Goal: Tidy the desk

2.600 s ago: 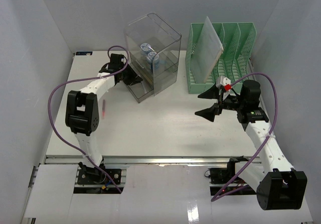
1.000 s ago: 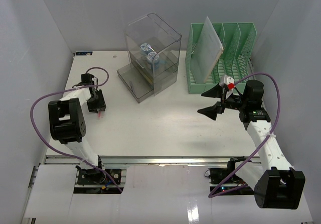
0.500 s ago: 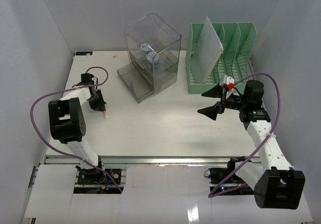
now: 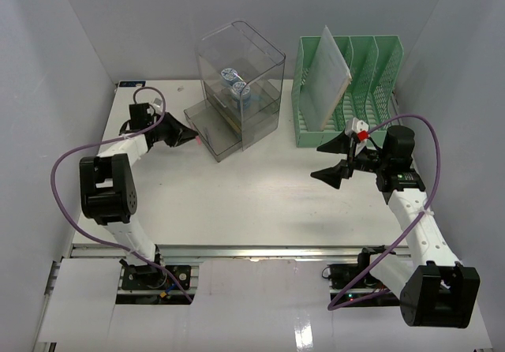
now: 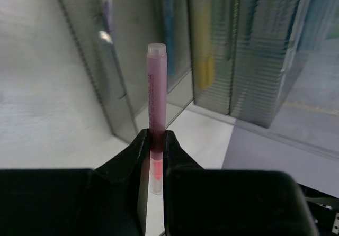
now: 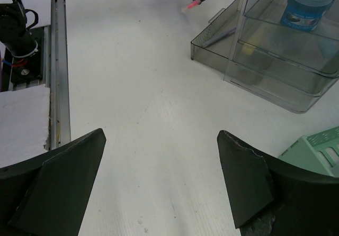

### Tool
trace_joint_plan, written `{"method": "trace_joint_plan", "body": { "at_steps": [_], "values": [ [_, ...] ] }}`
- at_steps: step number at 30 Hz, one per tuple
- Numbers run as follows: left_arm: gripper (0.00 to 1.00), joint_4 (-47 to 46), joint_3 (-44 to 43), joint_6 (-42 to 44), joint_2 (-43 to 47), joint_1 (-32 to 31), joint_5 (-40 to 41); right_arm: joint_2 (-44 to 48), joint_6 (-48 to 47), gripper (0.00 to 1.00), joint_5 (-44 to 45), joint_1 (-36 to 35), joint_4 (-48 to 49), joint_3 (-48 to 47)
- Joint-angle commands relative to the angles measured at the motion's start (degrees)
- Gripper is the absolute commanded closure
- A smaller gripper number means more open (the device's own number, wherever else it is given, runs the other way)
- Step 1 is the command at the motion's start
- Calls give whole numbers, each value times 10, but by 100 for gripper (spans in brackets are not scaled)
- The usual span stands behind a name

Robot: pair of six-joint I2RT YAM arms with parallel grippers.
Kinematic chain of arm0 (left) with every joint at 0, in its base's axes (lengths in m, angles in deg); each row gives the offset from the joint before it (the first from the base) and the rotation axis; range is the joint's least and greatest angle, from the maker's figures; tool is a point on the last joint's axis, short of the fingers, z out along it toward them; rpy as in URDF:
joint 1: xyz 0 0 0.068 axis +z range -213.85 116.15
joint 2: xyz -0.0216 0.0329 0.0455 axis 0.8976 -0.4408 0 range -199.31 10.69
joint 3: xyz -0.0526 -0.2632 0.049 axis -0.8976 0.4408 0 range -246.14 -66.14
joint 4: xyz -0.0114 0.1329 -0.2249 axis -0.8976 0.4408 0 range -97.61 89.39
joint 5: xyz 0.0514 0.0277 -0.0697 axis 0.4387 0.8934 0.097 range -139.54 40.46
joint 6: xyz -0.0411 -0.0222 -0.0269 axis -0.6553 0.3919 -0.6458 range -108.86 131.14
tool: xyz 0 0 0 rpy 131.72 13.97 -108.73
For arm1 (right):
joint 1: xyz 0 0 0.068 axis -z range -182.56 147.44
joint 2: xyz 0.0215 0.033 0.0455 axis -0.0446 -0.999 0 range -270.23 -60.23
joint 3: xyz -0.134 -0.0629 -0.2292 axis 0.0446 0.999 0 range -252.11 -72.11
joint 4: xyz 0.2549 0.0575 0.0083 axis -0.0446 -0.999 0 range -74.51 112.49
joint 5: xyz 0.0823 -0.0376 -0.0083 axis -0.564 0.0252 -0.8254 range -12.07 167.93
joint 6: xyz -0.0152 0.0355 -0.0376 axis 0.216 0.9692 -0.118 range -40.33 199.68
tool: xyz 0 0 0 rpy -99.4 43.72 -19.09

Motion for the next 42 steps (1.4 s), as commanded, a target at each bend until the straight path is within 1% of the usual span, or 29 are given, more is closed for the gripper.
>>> {"method": "trace_joint_plan", "body": {
  "at_steps": [1, 6, 8, 15, 19, 30, 34, 36, 40, 42],
  "values": [
    [89, -76, -67, -91, -46, -29, -33, -5, -12, 7, -9, 2, 3, -3],
    [87, -75, -119, -113, -99, -39, -2, -7, -13, 7, -6, 18, -5, -3],
    [85, -73, -129, -117, -107, -58, 10, -7, -14, 7, -6, 19, -5, -3],
    [74, -62, -153, -117, -123, -66, 27, -7, -15, 7, -6, 19, -4, -3],
    [71, -58, -157, -114, -126, -70, 28, -6, -15, 7, -5, 20, -4, -3],
    [67, -42, -167, -102, -122, -70, 28, -5, -15, 7, -5, 22, -4, -3],
    [67, -37, -167, -80, -101, -70, 27, -5, -15, 7, -4, 24, -5, -3],
    [65, -31, -161, -45, -80, -70, 38, -5, -15, 7, -4, 24, -5, -3],
    [65, -18, -105, 4, -6, -61, 87, -5, -15, 7, -6, 26, -5, -3],
    [67, -16, -63, 19, 30, -52, 107, -5, -15, 7, -7, 26, -5, -3]
  ]
}}
